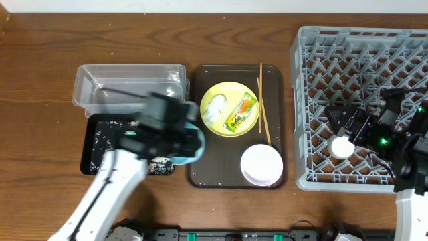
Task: Sort waste into correct bins and load items into the dishwasher rack
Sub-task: 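Set the empty blue bowl back on the brown tray with the left gripper, then pick the white tissue off the yellow plate and drop it in the clear bin, then pick the snack wrapper off the plate and drop it in the clear bin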
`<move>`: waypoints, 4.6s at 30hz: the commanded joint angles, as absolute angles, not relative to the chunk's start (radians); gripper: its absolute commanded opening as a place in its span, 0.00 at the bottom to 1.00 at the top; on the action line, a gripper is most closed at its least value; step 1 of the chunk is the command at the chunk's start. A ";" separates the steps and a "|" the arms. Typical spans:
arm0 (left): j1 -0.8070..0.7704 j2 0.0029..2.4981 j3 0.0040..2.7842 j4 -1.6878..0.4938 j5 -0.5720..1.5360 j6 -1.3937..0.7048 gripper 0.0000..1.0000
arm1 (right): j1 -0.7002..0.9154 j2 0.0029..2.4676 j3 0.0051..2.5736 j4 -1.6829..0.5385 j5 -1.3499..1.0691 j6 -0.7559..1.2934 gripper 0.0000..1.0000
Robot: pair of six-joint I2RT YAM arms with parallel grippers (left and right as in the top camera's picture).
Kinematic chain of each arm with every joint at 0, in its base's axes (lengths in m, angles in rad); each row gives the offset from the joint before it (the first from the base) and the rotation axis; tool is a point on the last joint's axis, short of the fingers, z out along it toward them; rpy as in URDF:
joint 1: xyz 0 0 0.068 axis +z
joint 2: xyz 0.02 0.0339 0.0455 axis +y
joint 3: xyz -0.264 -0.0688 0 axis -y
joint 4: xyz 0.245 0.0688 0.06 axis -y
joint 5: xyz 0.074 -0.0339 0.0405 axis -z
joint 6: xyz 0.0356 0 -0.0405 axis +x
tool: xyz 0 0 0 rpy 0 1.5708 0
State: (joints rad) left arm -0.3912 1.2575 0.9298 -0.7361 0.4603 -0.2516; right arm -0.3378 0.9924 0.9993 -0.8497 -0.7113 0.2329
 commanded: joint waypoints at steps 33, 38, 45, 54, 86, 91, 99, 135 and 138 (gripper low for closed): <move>-0.593 1.628 1.113 -0.403 -0.106 -0.191 0.56 | -0.339 1.005 1.011 -0.865 -0.704 0.220 0.94; -0.539 1.767 1.113 -0.277 -0.030 -0.163 0.56 | -0.339 1.021 1.011 -0.864 -0.703 0.219 0.94; -0.558 1.903 1.113 -0.210 -0.030 -0.141 0.44 | -0.339 1.050 1.011 -0.883 -0.703 0.219 0.94; -0.557 1.791 1.188 -0.336 -0.041 -0.142 0.06 | -0.339 1.055 1.011 -0.892 -0.704 0.200 0.93; -0.630 1.831 1.258 -0.470 0.025 0.010 0.58 | -0.339 1.055 1.011 -0.912 -0.684 0.200 0.93; -0.654 1.927 1.258 -0.393 0.018 -0.001 0.58 | -0.339 1.055 1.011 -0.913 -0.681 0.200 0.93; -0.656 1.938 1.262 -0.406 0.017 -0.001 0.06 | -0.339 1.055 1.011 -0.913 -0.681 0.200 0.93; -0.215 1.453 1.259 -0.645 0.011 -0.185 0.63 | -0.339 1.055 1.011 -0.915 -0.676 0.166 0.95; -0.244 1.398 1.259 -0.656 0.012 -0.170 0.63 | -0.339 1.055 1.011 -0.916 -0.664 0.163 0.95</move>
State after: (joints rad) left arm -0.2256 1.4532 1.2537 -0.6472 0.0025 -0.1959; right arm -0.3382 1.0538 0.9993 -0.9176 -0.6754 0.1883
